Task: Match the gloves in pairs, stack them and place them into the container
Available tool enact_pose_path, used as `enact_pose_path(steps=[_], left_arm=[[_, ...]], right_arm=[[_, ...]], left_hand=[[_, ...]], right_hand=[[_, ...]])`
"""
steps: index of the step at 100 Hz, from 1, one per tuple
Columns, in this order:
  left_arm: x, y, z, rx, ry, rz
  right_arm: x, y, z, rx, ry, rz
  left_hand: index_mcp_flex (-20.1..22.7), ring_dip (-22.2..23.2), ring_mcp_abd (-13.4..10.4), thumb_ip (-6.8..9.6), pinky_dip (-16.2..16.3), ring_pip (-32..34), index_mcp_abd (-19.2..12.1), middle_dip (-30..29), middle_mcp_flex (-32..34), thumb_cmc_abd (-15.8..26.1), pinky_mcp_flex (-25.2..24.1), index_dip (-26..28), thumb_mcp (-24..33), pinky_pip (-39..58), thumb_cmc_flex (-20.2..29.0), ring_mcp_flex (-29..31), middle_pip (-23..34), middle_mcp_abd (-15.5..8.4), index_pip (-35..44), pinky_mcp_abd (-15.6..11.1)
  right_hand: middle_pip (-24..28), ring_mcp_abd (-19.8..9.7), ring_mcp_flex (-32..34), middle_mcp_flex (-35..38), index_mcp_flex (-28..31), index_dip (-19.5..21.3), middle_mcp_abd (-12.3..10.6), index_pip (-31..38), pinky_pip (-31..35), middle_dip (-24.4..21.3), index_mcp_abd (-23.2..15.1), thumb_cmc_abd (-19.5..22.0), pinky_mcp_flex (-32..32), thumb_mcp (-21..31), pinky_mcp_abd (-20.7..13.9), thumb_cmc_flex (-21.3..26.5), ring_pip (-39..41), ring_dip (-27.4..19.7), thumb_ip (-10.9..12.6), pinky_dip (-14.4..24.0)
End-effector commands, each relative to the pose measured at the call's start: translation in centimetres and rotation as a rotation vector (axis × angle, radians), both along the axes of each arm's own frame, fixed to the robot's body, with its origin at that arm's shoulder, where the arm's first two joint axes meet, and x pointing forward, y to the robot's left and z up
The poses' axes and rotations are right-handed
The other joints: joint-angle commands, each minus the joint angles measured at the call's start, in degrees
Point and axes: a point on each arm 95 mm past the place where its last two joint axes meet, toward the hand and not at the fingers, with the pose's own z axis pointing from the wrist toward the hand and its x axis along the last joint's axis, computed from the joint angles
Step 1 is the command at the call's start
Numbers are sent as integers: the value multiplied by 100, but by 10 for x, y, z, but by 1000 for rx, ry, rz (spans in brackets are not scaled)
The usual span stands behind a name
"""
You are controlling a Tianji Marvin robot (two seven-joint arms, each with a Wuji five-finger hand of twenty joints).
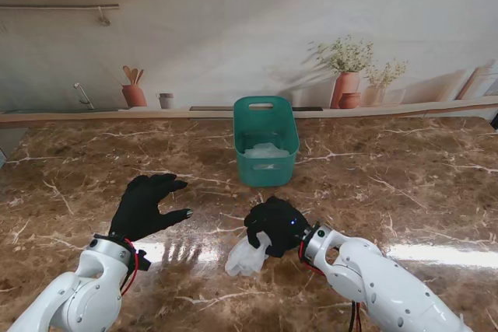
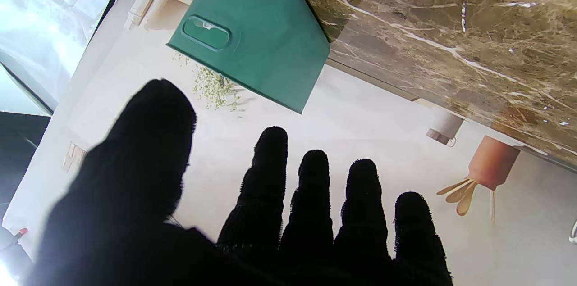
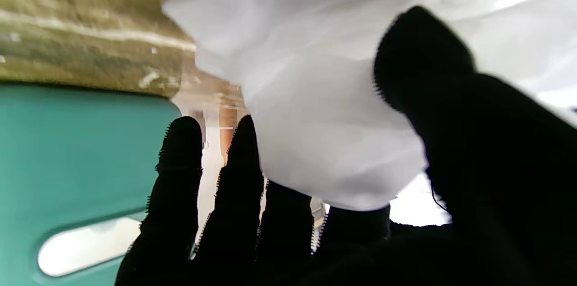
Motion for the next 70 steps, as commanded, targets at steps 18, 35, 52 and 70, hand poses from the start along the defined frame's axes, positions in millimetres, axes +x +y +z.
enact_pose_path(steps=[18,35,52,70], left_arm=[[0,-1,-3,2,13,-7],[0,0,-3,5,12,-5],[1,0,-3,4,12,-7],[1,1,-3,1,14,-10]], right_arm=[[-6,0,-21,21,195,-36],[-5,2,-30,12,263,-41],[-3,5,-41,-36,224,-36],[-3,5,-45,-56,144,-1]], left_hand=[[107,-61,-263,173,2,-175,-107,-62,-108,161,-72,64,-201,-16,145,-179,-106,-147,57,22],[114,-61,-270,172,-3,-173,-125,-64,-107,166,-73,65,-210,-5,132,-176,-110,-169,58,11],[99,-66,-276,171,-15,-184,-117,-68,-117,173,-82,62,-223,-13,118,-191,-119,-155,50,13],[78,-74,-294,172,-38,-199,-112,-76,-136,209,-92,56,-263,-50,108,-201,-135,-172,37,-6]], right_hand=[[-678,1039,-423,-875,-249,661,480,-1407,-936,-1089,843,515,-156,-229,873,-1733,-1087,-1106,694,-894],[-585,1329,301,-760,-166,1101,680,-1152,-280,-1301,917,-847,723,488,1028,-1512,-884,-1230,468,-1451],[818,369,2508,703,-365,1744,65,-354,1380,-53,480,-600,2158,97,259,702,665,150,-78,-1495],[1604,119,3307,2073,307,1901,-413,11,2365,2203,207,-454,2817,93,-67,1443,2233,1409,-5,-769]])
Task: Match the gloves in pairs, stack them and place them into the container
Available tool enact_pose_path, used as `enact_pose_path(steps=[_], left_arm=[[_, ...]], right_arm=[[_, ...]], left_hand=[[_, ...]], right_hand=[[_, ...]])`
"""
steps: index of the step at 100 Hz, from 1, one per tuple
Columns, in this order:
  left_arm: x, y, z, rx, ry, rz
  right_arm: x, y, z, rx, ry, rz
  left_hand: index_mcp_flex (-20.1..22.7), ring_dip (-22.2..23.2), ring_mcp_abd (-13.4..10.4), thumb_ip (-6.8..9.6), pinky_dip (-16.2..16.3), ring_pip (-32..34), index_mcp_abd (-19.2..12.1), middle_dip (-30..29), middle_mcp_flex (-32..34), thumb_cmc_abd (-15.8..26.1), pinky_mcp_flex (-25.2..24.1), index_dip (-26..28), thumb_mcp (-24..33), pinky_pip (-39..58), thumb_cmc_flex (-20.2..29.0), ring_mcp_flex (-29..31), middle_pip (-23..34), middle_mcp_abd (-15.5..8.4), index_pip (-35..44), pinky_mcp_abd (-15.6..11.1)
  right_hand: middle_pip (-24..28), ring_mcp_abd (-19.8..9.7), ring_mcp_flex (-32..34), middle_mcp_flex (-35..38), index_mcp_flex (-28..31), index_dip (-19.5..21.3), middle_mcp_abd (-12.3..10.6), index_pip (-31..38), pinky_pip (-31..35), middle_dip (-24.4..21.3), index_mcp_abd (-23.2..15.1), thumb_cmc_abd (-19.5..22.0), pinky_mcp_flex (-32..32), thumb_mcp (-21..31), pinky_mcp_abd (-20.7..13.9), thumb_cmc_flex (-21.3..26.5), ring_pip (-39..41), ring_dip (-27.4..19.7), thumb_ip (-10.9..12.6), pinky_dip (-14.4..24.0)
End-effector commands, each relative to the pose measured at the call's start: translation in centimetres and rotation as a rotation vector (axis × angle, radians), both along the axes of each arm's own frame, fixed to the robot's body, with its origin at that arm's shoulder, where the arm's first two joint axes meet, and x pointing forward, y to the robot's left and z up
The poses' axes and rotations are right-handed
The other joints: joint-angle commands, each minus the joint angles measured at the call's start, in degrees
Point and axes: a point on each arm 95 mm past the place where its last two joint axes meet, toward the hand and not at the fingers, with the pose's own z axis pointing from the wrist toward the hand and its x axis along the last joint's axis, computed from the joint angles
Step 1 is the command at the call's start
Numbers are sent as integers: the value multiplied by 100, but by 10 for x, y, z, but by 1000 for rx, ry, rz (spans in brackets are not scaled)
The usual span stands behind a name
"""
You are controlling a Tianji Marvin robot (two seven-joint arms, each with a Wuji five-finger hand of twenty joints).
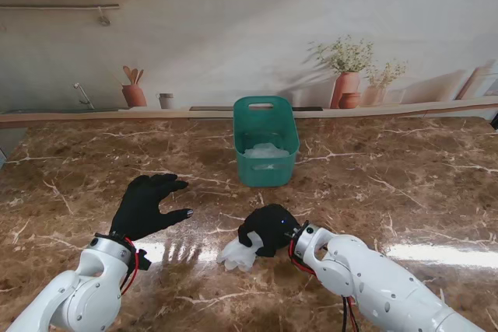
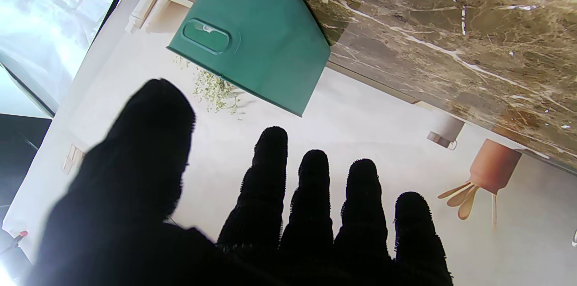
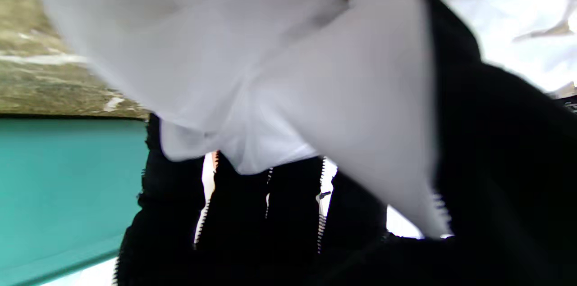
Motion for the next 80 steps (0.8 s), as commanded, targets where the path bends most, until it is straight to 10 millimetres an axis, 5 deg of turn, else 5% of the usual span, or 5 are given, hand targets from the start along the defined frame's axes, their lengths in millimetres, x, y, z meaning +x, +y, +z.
enact_pose_path(steps=[1,29,80], left_arm=[[-1,1,-2,-1,6,-2],[-1,0,-4,-5,7,-4],[0,-3,-6,-21,7,-9]], right_arm=[[-15,-13,-32,-68,89,-17],[-15,-10,-7,61,57,-61],[17,-13,133,246,-226,-200]], left_hand=[[78,-74,-295,172,-40,-200,-122,-76,-137,211,-94,56,-181,-55,104,-202,-135,-170,36,-12],[71,-81,-288,181,-53,-215,-100,-81,-129,259,-93,49,-255,-113,130,-209,-139,-169,24,-14],[87,-75,-266,199,-29,-202,-77,-75,-105,276,-95,44,-343,-175,179,-209,-127,-147,19,-4]], right_hand=[[182,79,517,400,342,-115,-257,254,370,328,-201,135,245,31,-136,1180,803,165,382,176],[114,216,1021,981,704,-913,-107,289,719,64,-32,67,865,17,-123,1329,1087,-127,408,30],[81,246,1090,1045,704,-1141,-42,375,736,22,16,46,963,9,-117,1340,1072,-89,413,-27]])
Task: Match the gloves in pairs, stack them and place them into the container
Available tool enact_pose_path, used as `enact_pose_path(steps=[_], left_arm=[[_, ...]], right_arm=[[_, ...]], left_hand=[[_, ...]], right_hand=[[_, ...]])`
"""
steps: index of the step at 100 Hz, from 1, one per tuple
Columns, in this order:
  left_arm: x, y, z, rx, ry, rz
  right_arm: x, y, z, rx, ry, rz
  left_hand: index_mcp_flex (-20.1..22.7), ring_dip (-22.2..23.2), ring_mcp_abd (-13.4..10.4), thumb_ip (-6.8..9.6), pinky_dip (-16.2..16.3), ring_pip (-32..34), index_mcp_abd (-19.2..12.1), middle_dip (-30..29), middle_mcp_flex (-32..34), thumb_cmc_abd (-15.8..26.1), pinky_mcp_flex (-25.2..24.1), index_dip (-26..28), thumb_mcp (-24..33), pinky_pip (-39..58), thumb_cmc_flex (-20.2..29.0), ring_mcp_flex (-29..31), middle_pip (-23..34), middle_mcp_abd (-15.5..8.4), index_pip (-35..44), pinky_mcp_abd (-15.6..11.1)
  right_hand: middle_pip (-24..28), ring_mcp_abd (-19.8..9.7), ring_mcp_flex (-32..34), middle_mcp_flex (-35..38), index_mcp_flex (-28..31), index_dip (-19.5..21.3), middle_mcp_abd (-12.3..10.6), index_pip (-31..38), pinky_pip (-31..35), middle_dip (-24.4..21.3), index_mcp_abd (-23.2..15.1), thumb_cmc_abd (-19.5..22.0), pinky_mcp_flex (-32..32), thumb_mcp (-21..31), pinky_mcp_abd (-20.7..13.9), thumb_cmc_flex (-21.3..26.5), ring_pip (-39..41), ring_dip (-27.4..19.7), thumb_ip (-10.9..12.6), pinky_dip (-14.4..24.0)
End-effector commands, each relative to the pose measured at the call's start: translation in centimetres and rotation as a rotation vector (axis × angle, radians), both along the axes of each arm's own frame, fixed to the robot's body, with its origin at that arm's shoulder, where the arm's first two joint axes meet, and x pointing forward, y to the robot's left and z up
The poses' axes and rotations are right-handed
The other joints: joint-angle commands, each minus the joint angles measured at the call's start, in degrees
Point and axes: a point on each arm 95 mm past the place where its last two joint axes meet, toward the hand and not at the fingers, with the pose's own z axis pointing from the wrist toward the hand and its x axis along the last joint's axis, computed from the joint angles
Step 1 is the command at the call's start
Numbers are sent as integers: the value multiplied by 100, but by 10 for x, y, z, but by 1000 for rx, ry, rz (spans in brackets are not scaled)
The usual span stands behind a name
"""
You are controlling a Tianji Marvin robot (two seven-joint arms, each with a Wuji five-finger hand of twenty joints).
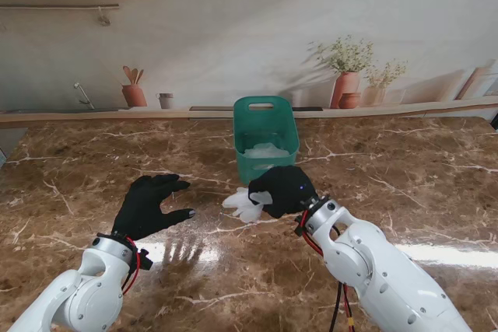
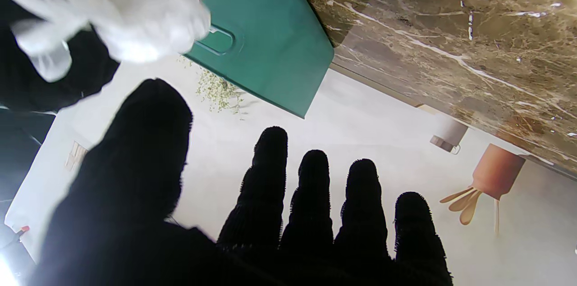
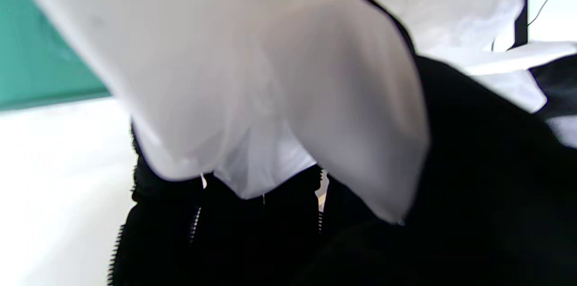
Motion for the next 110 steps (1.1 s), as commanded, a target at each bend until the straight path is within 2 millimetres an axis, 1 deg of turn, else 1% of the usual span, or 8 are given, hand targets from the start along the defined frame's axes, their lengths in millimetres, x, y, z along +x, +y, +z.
enact_pose_path(steps=[1,13,27,42,53,65,81,110], left_arm=[[-2,-1,-3,-3,5,-1],[-2,0,-3,0,4,0],[-3,2,-3,3,1,4],[-3,4,-2,5,0,8],[-3,5,-2,6,0,10],[-4,5,-3,4,1,12],[-4,8,-2,7,3,12],[-5,11,-2,9,6,20]], right_arm=[[14,-1,29,8,-64,-25],[32,-3,55,-13,-110,-67],[53,-3,78,-50,-146,-105],[74,-2,97,-118,-170,-131],[89,0,105,-190,-180,-148],[107,3,105,-284,-174,-166],[130,6,98,-386,-156,-184],[165,15,82,-505,-73,-192]], left_hand=[[87,-75,-264,191,-29,-201,-82,-44,-106,212,-95,44,-138,-176,112,-207,-127,-153,19,-4],[85,-74,-266,193,-25,-199,-74,-42,-104,219,-95,43,-144,-188,113,-206,-126,-147,16,-6],[91,-74,-275,194,-21,-197,-88,-41,-92,216,-95,43,-153,-203,111,-203,-123,-152,17,-13],[80,-79,-283,195,-19,-205,-93,-46,-105,213,-97,42,-159,-222,115,-210,-134,-160,13,-22],[78,-80,-286,195,-16,-208,-99,-47,-110,211,-97,42,-163,-233,111,-211,-137,-168,13,-21],[70,-84,-292,195,-13,-216,-95,-51,-122,215,-99,41,-169,-251,118,-220,-145,-164,9,-26],[60,-89,-293,197,-9,-224,-81,-54,-125,216,-101,38,-179,-273,129,-219,-148,-161,3,-24],[60,-89,-283,201,10,-228,-63,-53,-129,224,-98,37,-199,-297,154,-225,-145,-147,2,-25]], right_hand=[[33,-2,304,161,149,-33,-125,127,228,-57,-76,-76,155,258,-65,317,141,-5,357,-95],[31,3,312,172,148,-53,-118,145,227,-61,-63,-85,175,272,-76,314,135,-1,355,-101],[24,10,318,168,144,-66,-120,154,232,-65,-71,-82,190,271,-83,309,131,2,351,-102],[20,0,317,166,140,-78,-114,162,233,-65,-78,-61,193,266,-91,303,124,6,351,-102],[17,-1,319,159,129,-85,-115,162,233,-65,-79,-48,193,255,-91,299,121,9,351,-102],[17,-1,320,165,121,-91,-119,165,234,-65,-83,-35,193,255,-91,301,117,13,356,-103],[12,-11,317,160,118,-99,-121,166,234,-67,-95,-22,193,251,-91,292,110,16,358,-103],[6,-13,310,143,92,-121,-117,155,224,-64,-86,21,173,258,-111,287,100,23,368,-104]])
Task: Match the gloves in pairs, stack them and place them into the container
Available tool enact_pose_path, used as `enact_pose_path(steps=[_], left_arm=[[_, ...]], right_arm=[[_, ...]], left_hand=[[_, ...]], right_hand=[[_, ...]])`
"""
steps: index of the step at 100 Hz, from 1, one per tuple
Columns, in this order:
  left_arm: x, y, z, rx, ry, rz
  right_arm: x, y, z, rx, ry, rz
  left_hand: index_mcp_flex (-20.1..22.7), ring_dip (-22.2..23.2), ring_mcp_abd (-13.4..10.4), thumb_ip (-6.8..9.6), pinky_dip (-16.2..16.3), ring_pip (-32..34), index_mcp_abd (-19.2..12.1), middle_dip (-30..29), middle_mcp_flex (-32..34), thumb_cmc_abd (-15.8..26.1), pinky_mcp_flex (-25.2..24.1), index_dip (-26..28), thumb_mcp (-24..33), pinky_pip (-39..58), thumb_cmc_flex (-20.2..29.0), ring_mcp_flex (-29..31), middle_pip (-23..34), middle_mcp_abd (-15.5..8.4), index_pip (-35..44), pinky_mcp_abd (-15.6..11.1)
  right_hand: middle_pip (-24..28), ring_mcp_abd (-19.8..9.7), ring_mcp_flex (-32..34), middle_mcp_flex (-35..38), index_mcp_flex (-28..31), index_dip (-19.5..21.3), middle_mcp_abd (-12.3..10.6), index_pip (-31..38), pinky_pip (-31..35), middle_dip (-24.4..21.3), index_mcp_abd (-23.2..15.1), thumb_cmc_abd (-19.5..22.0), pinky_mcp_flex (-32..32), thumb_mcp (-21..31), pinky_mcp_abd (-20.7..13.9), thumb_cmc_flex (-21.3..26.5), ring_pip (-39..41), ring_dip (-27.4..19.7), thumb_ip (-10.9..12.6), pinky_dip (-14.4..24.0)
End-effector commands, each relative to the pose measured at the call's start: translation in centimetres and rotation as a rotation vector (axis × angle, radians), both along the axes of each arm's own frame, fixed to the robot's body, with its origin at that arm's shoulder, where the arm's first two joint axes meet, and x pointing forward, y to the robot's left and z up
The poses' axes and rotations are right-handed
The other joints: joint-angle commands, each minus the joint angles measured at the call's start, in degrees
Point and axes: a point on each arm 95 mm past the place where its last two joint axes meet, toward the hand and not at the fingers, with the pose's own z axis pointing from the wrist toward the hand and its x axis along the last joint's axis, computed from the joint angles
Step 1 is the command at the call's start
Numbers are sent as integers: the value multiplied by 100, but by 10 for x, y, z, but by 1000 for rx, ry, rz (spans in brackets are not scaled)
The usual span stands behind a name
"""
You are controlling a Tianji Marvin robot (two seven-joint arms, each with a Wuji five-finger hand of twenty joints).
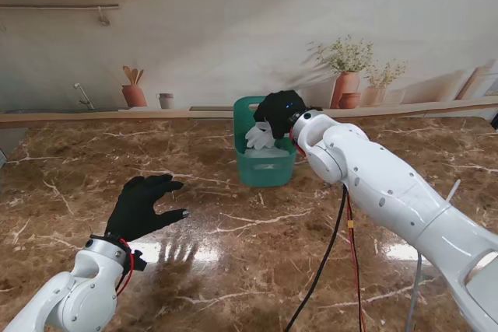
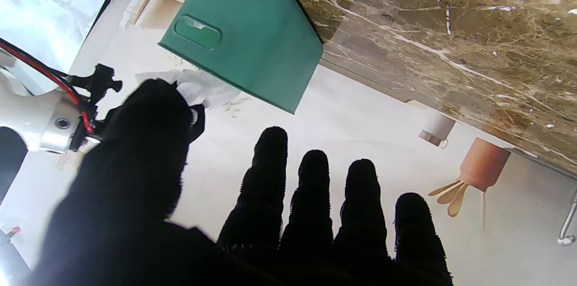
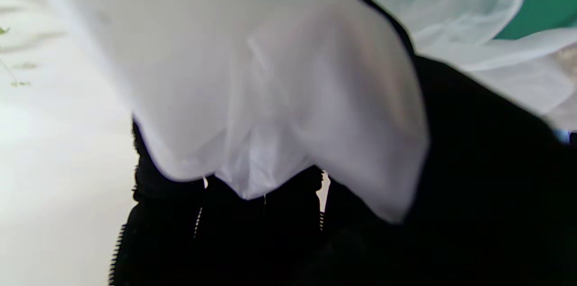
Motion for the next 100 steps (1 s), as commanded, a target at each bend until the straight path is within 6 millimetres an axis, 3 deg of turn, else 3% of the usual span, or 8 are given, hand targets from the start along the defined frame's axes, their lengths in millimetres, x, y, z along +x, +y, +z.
enact_pose_path(steps=[1,41,65,75,79,80,82,100], left_arm=[[-3,-1,-2,0,7,0],[-5,7,-4,11,15,18],[-6,8,-6,11,23,24],[-6,8,-6,9,24,24],[-6,9,-6,9,24,25],[-6,9,-6,10,24,25],[-6,9,-6,11,24,25],[-5,10,-6,12,21,26]], right_arm=[[10,2,3,-17,12,-22],[38,14,-17,-35,106,-53],[44,20,-22,-22,137,-65],[45,18,-25,-41,172,-85],[46,17,-26,-41,189,-93],[46,16,-26,-41,192,-95],[46,16,-26,-44,197,-98],[40,11,-21,-57,253,-100]], left_hand=[[61,-89,-240,146,10,-228,-62,-52,-127,223,-98,37,-201,-224,153,-228,-144,-142,2,-24],[71,-82,-240,150,24,-220,-76,-50,-136,224,-102,37,-211,-257,156,-237,-141,-133,4,-26],[71,-84,-243,149,33,-224,-90,-52,-153,226,-97,39,-199,-270,151,-252,-146,-153,7,-33],[72,-86,-247,149,34,-227,-92,-53,-153,224,-101,40,-192,-280,159,-254,-148,-156,9,-31],[72,-88,-248,148,35,-229,-98,-55,-159,223,-102,40,-191,-285,156,-256,-151,-158,11,-34],[72,-88,-246,148,35,-230,-99,-55,-163,224,-102,40,-190,-286,157,-258,-152,-162,11,-34],[68,-89,-243,149,34,-231,-94,-55,-160,223,-105,40,-186,-290,162,-259,-152,-160,10,-35],[86,-93,-243,147,34,-239,-123,-59,-172,229,-109,50,-177,-322,173,-272,-158,-152,30,-36]], right_hand=[[9,-14,310,135,89,-60,-117,147,222,-63,-85,21,117,257,-108,251,100,24,366,-59],[-160,47,145,-26,-212,-517,-24,187,57,-171,-2,140,-73,191,-110,67,-139,30,344,-41],[-515,88,-67,-310,-773,-1507,127,330,-230,-408,271,397,-340,100,-50,-378,-782,-11,256,-94],[-707,55,-428,-872,-1085,-1826,192,-739,-594,-1279,789,591,-731,191,14,-1010,-1453,-298,308,-91],[-754,90,-583,-1046,-1060,-1526,219,-1479,-724,-1635,971,735,-880,234,53,-1278,-1642,-421,699,-61],[-827,124,-687,-1143,-1078,-1335,232,-1875,-801,-1748,1044,818,-977,288,74,-1446,-1764,-497,1036,-48],[-885,139,-784,-1235,-1155,-1257,229,-2062,-861,-1803,1080,875,-1077,271,100,-1579,-1843,-540,1129,-47],[-1362,293,-1635,-1916,-1803,-1443,144,-2867,-1326,-2156,1065,1397,-1962,-330,216,-2739,-2525,-893,1156,45]])
